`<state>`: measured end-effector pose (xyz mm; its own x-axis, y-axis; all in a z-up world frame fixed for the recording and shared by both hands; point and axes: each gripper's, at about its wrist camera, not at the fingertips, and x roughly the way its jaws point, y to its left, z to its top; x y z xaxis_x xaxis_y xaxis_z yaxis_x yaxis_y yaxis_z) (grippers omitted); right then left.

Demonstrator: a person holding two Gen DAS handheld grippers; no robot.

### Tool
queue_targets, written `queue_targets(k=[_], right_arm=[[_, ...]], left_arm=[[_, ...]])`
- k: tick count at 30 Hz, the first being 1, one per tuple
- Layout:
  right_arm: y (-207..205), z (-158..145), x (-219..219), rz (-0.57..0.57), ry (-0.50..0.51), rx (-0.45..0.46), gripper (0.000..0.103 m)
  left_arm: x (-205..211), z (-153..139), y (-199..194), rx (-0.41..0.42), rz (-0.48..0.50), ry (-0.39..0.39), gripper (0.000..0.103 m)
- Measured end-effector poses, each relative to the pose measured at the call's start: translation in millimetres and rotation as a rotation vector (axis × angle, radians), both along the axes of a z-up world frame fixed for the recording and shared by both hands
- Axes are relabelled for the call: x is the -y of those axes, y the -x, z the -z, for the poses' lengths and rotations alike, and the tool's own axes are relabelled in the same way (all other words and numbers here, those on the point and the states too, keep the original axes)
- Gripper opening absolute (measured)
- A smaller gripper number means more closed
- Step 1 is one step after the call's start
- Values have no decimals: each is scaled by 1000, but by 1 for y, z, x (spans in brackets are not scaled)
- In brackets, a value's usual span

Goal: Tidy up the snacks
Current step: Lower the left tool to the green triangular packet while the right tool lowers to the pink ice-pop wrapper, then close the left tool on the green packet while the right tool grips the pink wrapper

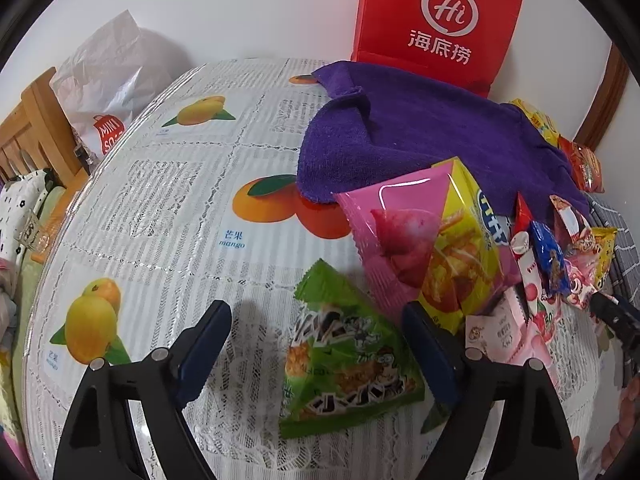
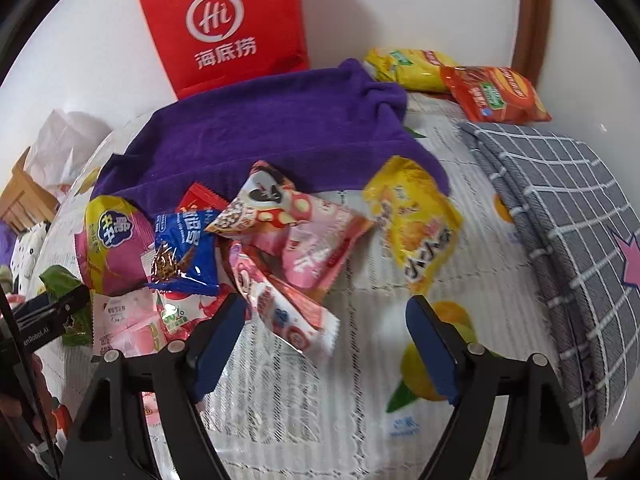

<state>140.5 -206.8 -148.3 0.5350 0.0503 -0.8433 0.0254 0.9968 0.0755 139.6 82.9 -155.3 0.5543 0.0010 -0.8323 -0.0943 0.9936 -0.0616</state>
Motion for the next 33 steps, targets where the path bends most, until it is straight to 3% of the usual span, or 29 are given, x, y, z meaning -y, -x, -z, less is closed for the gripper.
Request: queue_targets(k=[2,5,7,9,15,23,25,27,31,33], right_arm=[[-2,4,-3,-13,3,-17,62],[-1,6,-5,-30,-13,-29,39],[3,4,-7,-42,-14,-18,33],[8,0,-10,-58,-16,-5,26],[32,-6,-10,-86,-23,-12,16],[71,-1,-5,-138,-58,-70,16],[74,2,-7,-140,-26,-74,24],[73,2,-6,-119,13,-62,39],[66,-3,-3,-119,7,-31,43],[58,-5,-4,-127,13,-10,54]], left_arm=[[-2,0,-1,2,4,13,81],[-1,0,1,3,3,21,64],[1,-1,3,4,10,28,51],[3,-1,5,3,16,22,50],[8,-6,18,0,32,-1,48],[11,-8,34,-7,26,3,48],[11,-8,35,-10,25,9,48],[10,-7,35,-15,24,6,48],[7,-10,32,-12,20,7,48],[5,-10,30,-13,22,7,48]])
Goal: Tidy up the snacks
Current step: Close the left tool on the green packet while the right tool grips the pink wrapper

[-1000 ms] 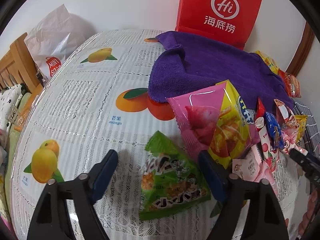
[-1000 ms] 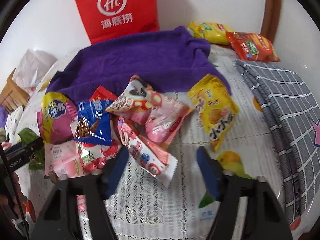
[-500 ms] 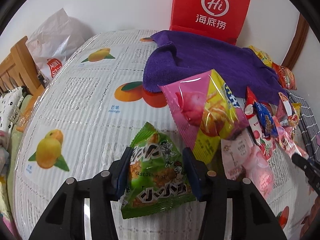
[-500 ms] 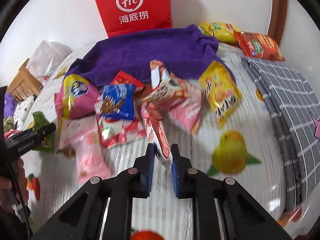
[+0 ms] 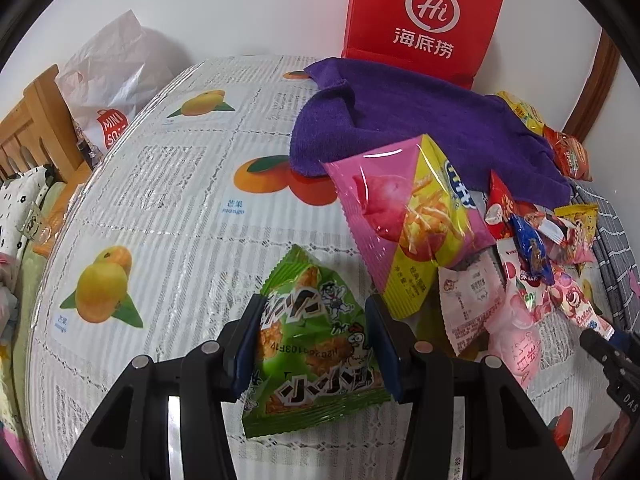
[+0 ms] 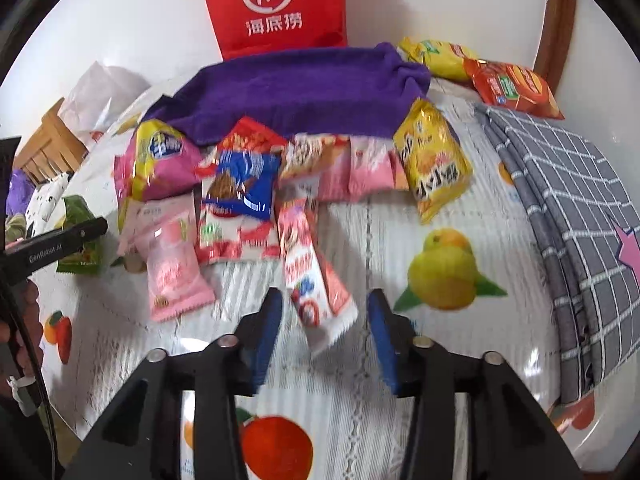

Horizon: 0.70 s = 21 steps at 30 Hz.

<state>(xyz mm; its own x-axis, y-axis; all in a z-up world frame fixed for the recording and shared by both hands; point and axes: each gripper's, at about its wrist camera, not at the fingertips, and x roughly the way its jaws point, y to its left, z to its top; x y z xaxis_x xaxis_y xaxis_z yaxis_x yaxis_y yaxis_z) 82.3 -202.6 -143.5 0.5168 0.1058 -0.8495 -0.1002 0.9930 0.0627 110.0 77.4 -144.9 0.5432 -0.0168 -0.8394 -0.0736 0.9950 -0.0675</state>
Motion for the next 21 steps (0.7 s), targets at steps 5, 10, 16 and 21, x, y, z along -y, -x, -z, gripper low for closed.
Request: queue_targets(k=[5,10,16,21], right_arm=[[-22,3,-9,-26,15,7,56],[-35,13,-20,-41,60,-4,55],[-39,20,-25,-70,53,-10,29],[-33,18,-27,-76,47,3,22]], left_arm=[[-4,3,-9,-10,-1,3,48],[-4,5,-14,-10,5,3,49],[-3,6,-15,-7,7,0,49],[-3,3,-13,-5,9,-11,48]])
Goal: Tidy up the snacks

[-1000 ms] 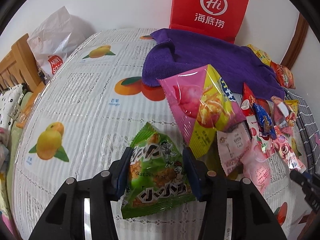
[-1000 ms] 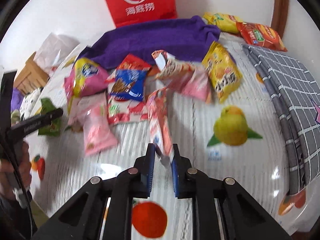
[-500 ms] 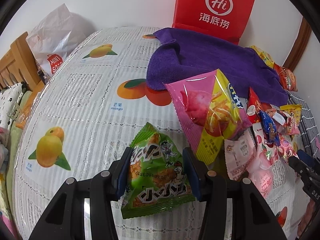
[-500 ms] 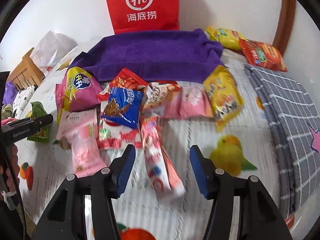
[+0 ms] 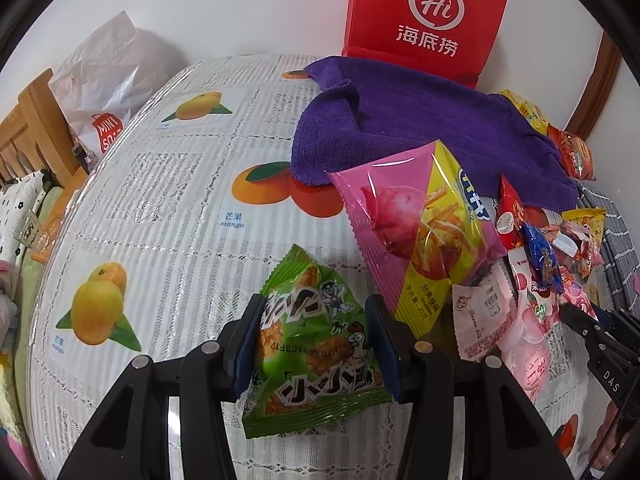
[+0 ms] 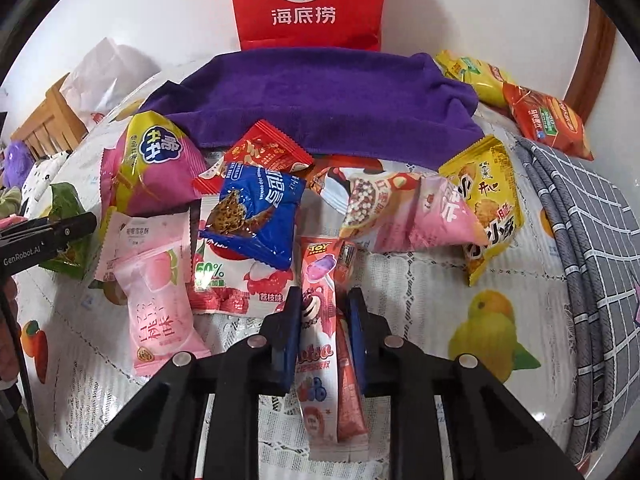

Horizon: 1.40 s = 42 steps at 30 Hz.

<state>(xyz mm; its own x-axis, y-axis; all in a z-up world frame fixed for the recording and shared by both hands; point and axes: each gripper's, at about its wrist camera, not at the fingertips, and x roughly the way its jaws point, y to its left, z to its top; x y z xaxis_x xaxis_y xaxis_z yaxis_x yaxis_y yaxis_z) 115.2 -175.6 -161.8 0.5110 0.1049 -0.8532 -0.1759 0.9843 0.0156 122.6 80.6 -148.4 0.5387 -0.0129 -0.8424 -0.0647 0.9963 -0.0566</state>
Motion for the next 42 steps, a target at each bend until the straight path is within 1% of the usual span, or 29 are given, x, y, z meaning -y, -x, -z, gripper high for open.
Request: queue_targets(k=[3,8,14,24,34,42], right_arm=[[7,-8,2,2,-15,14,22],[21,-31,7,18,-37,59,22],[31,-60,12,44,-73,108,22],[38,-103,10,55,-84,173,22],[31,-128,24,112,-89,200,22],[14,-134,34,146,-98,198,22]], left_arm=[[-1,-5,4,7,-4,-3,48],[0,-18,16,30,-3,14,48],[12,-42,30,74,37,15,48],[29,-76,37,121,94,27,48],[33,-100,28,149,106,21,48],[33,-105,17,148,104,19,48]])
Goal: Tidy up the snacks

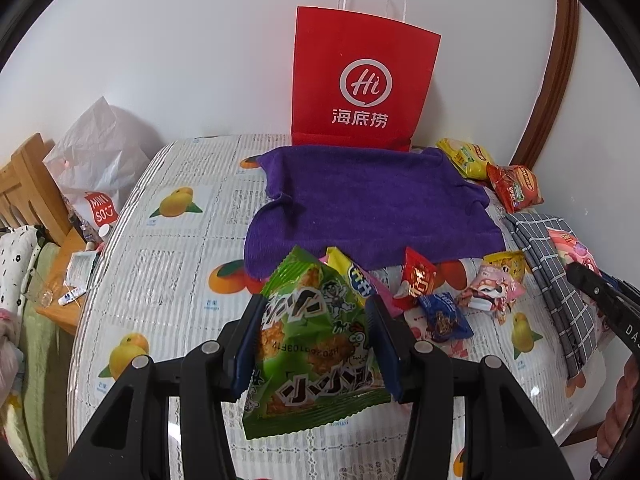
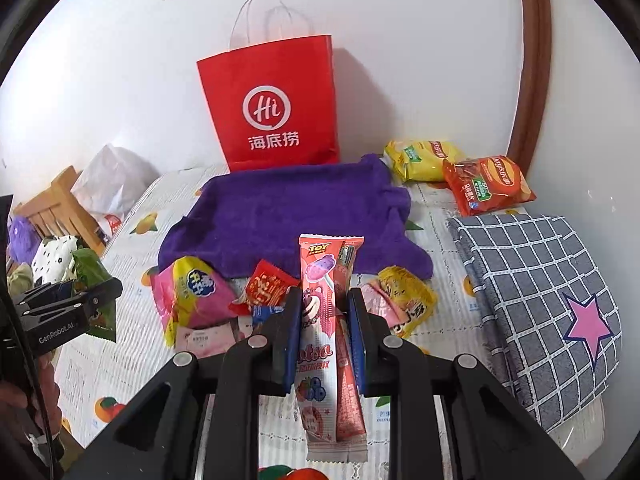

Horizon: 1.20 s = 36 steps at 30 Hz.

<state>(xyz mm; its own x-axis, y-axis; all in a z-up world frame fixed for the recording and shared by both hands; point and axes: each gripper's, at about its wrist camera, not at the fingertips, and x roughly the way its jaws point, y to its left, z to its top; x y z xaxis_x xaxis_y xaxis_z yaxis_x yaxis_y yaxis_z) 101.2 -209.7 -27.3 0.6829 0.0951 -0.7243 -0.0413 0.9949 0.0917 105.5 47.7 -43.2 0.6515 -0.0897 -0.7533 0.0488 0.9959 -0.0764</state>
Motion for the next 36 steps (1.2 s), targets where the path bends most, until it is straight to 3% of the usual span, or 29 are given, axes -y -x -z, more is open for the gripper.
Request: queue_targets(k=[17,25,33,36], right_arm=[[-42,-7,15,36,-28,6,22],[-44,7,13,32,-39,-14,22],[-39,23,2,11,-40,-39,22],[-39,26,-3,0,-42,-40,22]], left_arm=[[8,-11,-47,3,11,-12,48],[-16,8,-50,-60,-28,33,49],[-25,30,-42,-98,-47,25,74],[-31,38,-38,-114,-63,10,75]])
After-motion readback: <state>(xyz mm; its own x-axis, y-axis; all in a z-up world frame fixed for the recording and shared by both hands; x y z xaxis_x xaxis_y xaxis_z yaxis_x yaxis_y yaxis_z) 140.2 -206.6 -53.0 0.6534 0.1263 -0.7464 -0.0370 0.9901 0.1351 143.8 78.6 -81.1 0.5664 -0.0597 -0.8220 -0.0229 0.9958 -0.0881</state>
